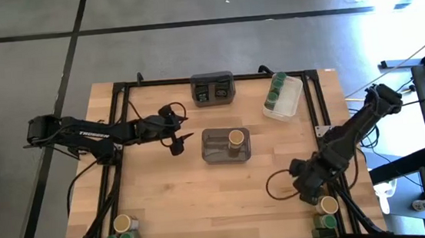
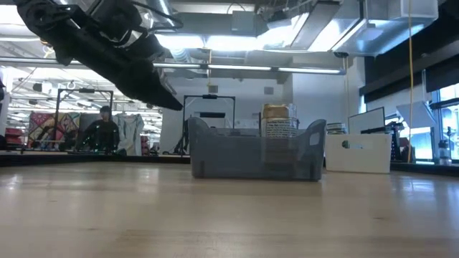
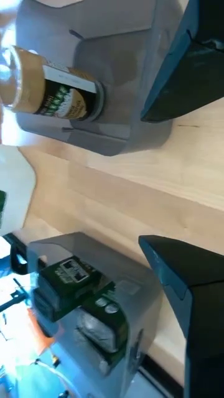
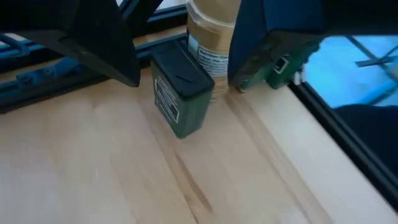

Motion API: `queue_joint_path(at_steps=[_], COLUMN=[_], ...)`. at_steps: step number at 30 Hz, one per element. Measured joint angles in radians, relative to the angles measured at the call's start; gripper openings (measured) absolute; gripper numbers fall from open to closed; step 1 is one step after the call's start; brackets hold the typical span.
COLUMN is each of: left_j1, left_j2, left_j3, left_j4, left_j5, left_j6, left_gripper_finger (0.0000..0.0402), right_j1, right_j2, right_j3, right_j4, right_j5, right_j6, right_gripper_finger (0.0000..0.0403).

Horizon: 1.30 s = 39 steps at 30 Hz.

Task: Sort spices by type
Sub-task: Put the black seasoning can into the top black bin

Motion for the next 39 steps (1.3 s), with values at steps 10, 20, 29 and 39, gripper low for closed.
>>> queue_joint_path(at_steps=[10,20,29,39], left_j1=[-0.005,-0.033,-0.053,-0.053], left_j2=[0.0,0.0,0.0,0.0], left_j3=[0.0,0.0,0.0,0.0], left_j4=[-0.034,-0.077,-0.079,-0.083], left_j5=[0.0,0.001,0.001,0.001], left_j6=[-0.018,-0.023,-0.024,-0.025], left_gripper_finger=[0.031,0.031,0.031,0.031], right_j1=[0.1,0.096,0.094,0.091], right_j2=[0.129,0.189,0.193,0.212], right_j3=[-0.002,0.002,0.083,0.114], right_j4=[0.062,0.045,-0.024,-0.109], right_j5=[-0.078,-0.086,-0.094,-0.011], right_j6=[0.042,0.013,0.045,0.034], right_gripper_finger=[0.0241,0.0241,0.0241,0.0241])
